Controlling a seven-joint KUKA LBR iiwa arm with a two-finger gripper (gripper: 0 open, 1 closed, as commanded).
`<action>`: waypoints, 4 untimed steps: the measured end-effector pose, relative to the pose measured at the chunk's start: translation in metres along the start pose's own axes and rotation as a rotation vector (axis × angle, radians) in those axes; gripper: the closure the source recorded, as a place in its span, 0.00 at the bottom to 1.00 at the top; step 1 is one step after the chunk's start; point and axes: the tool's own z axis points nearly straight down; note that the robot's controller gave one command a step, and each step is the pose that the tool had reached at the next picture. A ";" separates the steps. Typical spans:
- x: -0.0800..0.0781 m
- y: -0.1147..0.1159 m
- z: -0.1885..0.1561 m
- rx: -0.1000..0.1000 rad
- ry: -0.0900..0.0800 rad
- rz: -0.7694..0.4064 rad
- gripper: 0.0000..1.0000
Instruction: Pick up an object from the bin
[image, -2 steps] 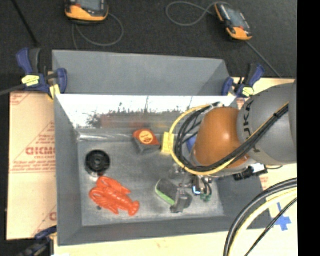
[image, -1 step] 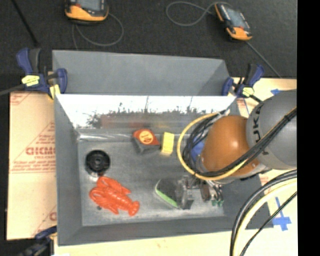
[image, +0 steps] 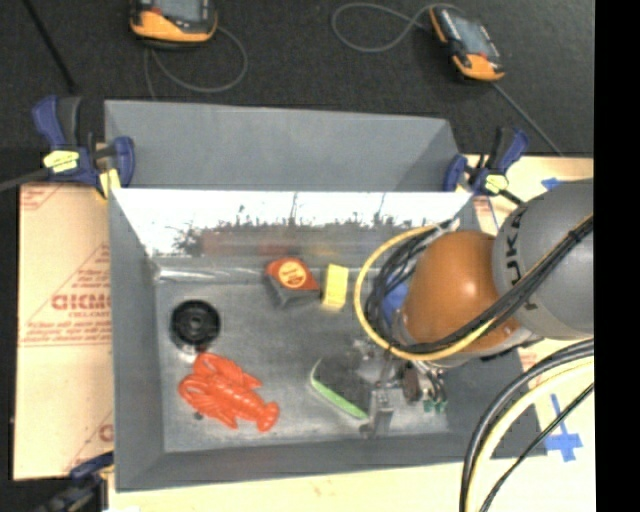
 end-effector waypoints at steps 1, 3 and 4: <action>0.000 0.000 0.000 0.000 0.000 0.000 0.00; -0.034 -0.025 0.033 -0.001 -0.002 -0.173 0.00; -0.034 -0.025 0.033 -0.001 -0.002 -0.173 0.00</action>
Offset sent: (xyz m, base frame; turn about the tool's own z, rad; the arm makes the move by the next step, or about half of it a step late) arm 0.0333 -0.0244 -0.0329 -0.1765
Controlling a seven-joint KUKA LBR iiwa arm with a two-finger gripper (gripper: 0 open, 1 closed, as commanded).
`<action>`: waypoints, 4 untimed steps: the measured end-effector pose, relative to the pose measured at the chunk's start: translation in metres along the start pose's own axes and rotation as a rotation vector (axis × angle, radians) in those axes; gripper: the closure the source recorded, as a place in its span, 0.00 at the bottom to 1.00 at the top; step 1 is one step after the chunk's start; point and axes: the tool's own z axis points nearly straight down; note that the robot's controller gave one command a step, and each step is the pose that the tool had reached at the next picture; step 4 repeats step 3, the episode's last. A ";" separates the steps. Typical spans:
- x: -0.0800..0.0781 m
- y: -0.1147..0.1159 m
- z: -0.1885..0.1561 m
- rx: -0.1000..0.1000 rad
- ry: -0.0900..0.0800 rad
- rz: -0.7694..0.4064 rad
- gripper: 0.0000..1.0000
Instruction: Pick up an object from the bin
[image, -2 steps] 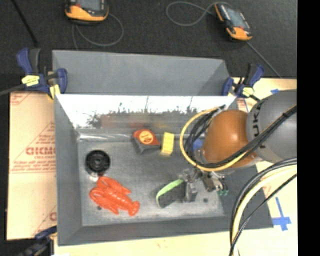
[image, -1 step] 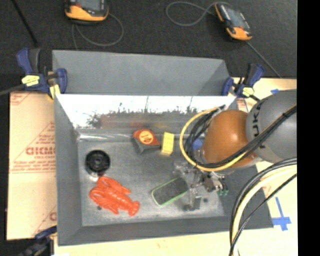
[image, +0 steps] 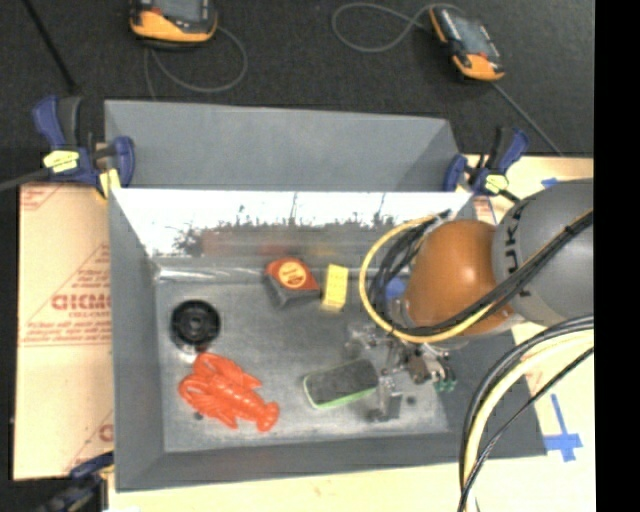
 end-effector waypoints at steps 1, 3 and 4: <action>0.001 0.007 0.000 0.002 0.004 -0.065 0.00; 0.015 0.024 0.000 0.000 0.001 0.121 1.00; 0.015 0.024 0.000 0.000 0.001 0.121 1.00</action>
Offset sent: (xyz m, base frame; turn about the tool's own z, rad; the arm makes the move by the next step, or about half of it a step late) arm -0.0196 0.0219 -0.0004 0.1220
